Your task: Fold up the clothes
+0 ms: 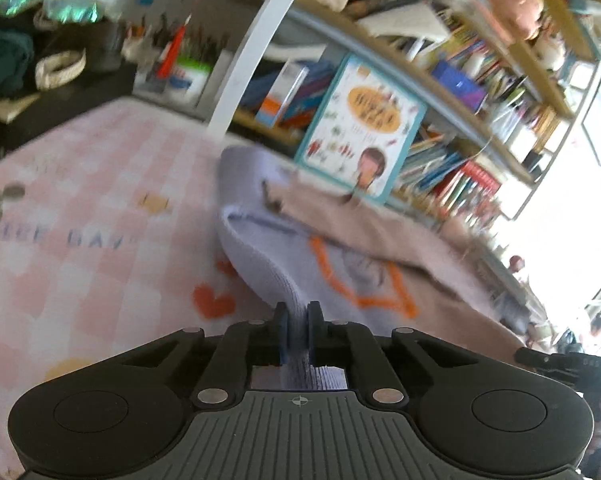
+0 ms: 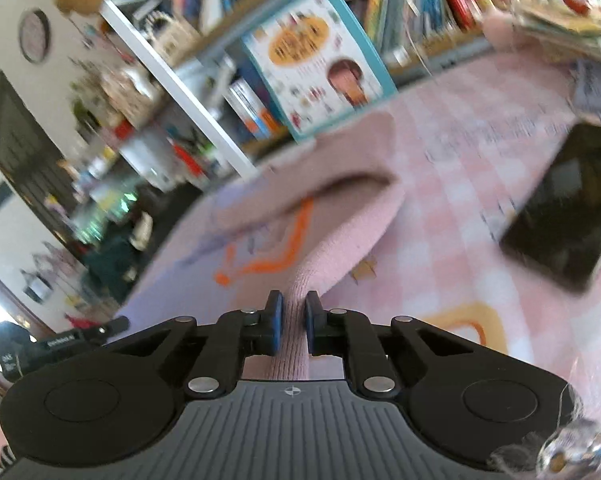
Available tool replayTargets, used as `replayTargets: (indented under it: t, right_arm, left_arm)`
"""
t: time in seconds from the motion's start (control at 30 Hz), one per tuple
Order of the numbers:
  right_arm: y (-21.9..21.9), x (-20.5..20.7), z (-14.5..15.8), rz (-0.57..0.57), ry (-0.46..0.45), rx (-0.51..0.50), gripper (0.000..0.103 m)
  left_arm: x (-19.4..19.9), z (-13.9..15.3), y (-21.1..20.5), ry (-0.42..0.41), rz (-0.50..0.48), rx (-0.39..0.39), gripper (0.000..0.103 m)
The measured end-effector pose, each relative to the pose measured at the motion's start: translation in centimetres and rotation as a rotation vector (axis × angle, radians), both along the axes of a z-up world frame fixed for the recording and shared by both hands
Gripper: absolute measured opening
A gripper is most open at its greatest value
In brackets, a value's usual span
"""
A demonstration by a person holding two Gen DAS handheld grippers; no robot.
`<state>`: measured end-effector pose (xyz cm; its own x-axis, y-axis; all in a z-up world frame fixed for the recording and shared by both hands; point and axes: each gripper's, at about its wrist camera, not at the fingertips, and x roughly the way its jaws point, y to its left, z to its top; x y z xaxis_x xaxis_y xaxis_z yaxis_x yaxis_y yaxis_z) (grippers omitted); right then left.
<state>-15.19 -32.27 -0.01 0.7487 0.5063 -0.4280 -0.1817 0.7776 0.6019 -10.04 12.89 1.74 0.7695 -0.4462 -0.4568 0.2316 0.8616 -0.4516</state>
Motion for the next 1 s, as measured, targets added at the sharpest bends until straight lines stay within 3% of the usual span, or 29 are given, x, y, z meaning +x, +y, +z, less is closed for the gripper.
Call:
replayTargets:
  t: [0.17,0.27,0.47,0.53,0.6,0.67,0.77,0.83,1.0]
  right_arm:
    - [-0.3,0.7,-2.1,0.001,0.134,0.018,0.011]
    - [-0.8,0.5,-3.3,-0.013,0.180,0.047,0.012]
    - [-1.0,0.2,-4.6,0.023,0.227,0.127,0.018]
    - [-0.7,0.3,-4.6,0.042,0.235,0.147,0.020]
    - [-0.4,0.6,-4.7,0.061,0.243,0.166,0.021]
    - [-0.1,0.8,-4.7,0.076,0.248,0.181,0.022]
    - [0.1,1.1,-4.6,0.083,0.257,0.185,0.022]
    - [0.1,1.3,-4.1,0.082,0.249,0.170,0.015]
    - [-0.2,1.5,-1.1,0.084,0.123,0.207,0.011]
  left_arm:
    - [0.3,-1.3,-0.8,0.057,-0.026,0.095,0.008]
    - [0.1,-2.0,-1.3,0.074,-0.021,0.195,0.011]
    - [-1.9,0.1,-2.9,-0.076,-0.027,0.388,0.020]
    - [-2.6,1.0,-3.4,-0.137,-0.050,0.398,0.028]
    - [-3.2,1.5,-4.3,-0.186,-0.096,0.400,0.054]
    - [-3.7,1.4,-5.6,-0.225,-0.160,0.418,0.069]
    - [-4.4,0.9,-8.0,-0.282,-0.256,0.463,0.078]
    - [-4.9,0.5,-9.5,-0.309,-0.309,0.483,0.084]
    - [-6.0,-0.2,-13.0,-0.385,-0.437,0.540,0.093]
